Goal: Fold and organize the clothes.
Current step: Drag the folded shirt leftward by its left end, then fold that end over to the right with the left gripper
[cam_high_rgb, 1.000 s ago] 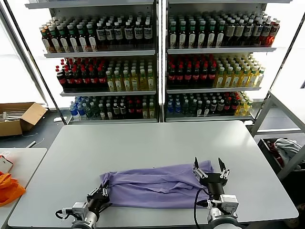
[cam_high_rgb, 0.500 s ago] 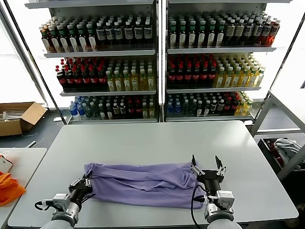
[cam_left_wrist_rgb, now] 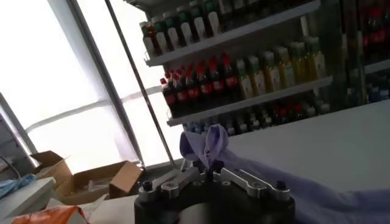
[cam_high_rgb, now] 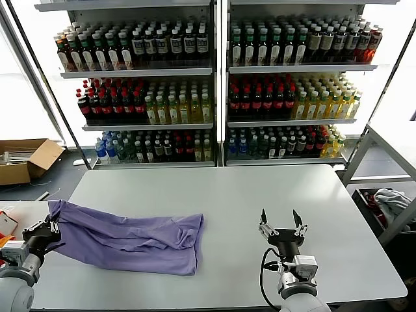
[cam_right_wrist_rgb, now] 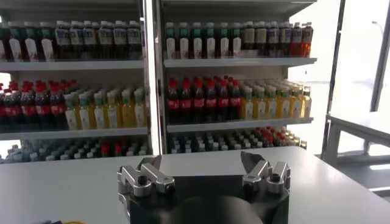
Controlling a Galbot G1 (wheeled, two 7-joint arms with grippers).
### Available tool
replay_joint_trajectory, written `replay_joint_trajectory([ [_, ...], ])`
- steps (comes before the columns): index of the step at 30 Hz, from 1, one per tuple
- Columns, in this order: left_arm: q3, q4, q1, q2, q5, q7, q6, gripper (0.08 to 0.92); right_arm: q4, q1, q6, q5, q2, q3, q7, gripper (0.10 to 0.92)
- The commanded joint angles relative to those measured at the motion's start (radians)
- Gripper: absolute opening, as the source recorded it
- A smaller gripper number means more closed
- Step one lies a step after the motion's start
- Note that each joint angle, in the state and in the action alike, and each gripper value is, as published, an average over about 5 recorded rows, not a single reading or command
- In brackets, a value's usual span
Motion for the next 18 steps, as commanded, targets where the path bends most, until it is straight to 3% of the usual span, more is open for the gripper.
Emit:
replay_joint_trajectory([
  [1,0.095,-0.137,0.05,-0.05,0.06,0.003,0.008,0.107,-0.002,-0.004,0.001,-0.004,0.002,-0.001,0.0,0.823],
  [10,0.413,-0.173,0.028,-0.183,0.106,-0.031,0.071,0.107,0.013,-0.035,0.006,-0.028,0.02,-0.008,0.001,0.823],
  [18,0.519,-0.148,-0.041,-0.191,0.117,-0.041,0.102,0.107,0.037,-0.082,0.018,-0.052,0.029,0.003,0.0,0.823],
])
